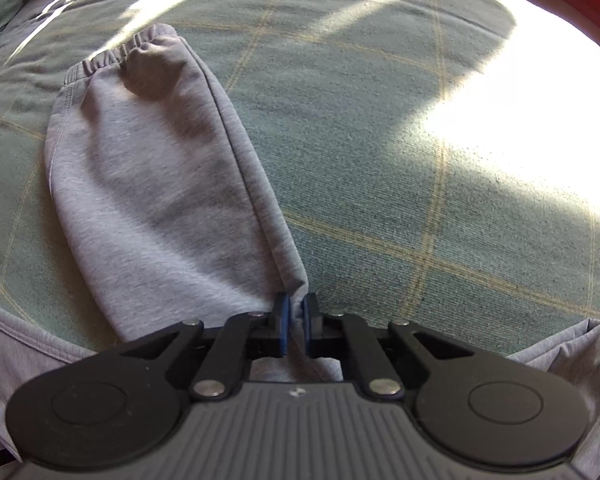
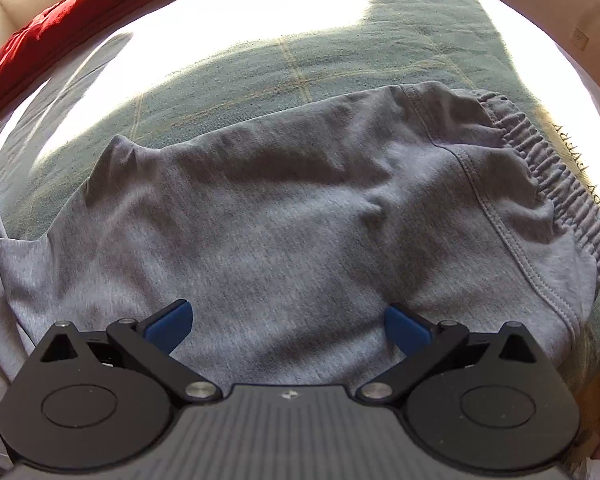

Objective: Fold clothes

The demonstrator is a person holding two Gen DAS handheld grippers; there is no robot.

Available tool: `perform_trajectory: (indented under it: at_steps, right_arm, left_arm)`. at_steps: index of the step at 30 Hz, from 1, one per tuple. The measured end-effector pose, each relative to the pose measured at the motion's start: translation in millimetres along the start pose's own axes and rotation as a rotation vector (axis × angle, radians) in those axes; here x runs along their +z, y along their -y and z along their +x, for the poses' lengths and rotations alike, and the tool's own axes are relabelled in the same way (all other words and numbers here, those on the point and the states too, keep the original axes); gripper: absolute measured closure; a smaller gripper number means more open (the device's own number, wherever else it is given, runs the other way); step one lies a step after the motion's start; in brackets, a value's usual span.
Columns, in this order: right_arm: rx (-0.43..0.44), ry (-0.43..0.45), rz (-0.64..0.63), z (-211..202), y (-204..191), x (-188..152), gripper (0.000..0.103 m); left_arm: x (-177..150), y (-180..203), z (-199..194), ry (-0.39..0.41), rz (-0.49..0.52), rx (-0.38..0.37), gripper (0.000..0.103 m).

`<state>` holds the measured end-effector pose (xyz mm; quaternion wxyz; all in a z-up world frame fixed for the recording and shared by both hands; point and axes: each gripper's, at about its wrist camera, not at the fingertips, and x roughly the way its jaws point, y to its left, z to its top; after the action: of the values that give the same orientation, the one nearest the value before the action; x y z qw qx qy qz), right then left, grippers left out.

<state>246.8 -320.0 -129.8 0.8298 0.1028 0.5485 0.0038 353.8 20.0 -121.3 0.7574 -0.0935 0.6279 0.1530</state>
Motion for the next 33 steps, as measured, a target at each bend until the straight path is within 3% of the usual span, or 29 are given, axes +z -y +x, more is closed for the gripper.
perform_trajectory:
  at_steps: [8,17,22,33]
  right_arm:
    - [0.042,-0.006,0.048,-9,6,-2,0.0]
    - [0.062,-0.005,0.042,-22,-7,-9,0.0]
    - [0.062,-0.003,0.018,-27,-18,-13,0.0]
    - [0.015,-0.005,0.007,-33,-20,-17,0.0]
  left_arm:
    - [-24,-35,-47,0.098,0.0,-0.06,0.099]
    - [-98,-108,-104,0.198,-0.017,-0.173,0.099]
    - [-132,-143,-106,0.2,-0.062,-0.212,0.099]
    - [-171,-201,-78,0.151,-0.197,-0.274,0.099]
